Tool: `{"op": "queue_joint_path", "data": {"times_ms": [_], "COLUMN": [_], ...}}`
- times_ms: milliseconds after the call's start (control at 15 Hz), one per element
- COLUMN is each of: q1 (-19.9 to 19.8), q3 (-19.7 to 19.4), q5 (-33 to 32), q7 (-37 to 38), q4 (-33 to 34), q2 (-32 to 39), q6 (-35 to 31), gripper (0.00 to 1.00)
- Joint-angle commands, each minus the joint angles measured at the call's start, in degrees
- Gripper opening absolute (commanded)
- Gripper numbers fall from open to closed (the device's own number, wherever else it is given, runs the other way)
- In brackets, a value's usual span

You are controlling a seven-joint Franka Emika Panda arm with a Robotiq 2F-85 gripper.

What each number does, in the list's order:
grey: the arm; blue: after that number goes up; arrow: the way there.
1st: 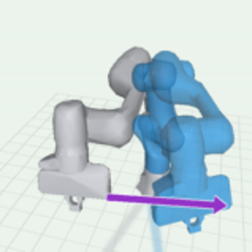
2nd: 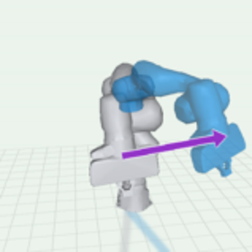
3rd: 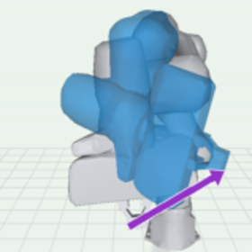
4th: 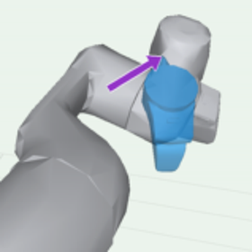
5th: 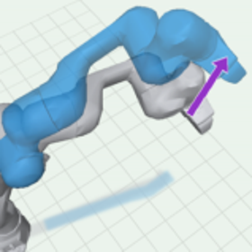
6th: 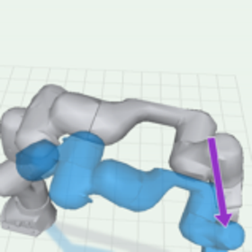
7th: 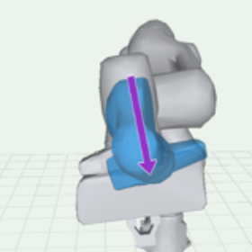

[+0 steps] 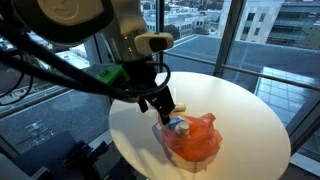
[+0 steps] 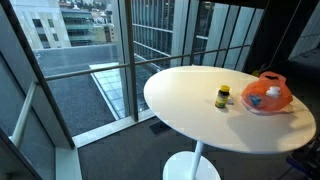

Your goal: Pick up the white bottle from the table and put it in the orange plastic bag.

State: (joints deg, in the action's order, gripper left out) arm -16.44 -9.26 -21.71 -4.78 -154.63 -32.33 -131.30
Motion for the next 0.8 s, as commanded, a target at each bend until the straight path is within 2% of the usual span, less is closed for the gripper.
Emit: {"op": "queue_joint_path", "data": {"times_ms": [0,267,733], "q1": [0.1,0.1,1.7], "q3": [0.0,0.0,1.6], "q5": [0.0,0.0,1.8], "q7": [0.0,0.0,2.7], "q4": [0.1,0.1,4.0], "q2": [0.0,0.0,2.6], "q6": [0.2,0.2,0.6], "gripper": [1.00,1.00,1.00]}}
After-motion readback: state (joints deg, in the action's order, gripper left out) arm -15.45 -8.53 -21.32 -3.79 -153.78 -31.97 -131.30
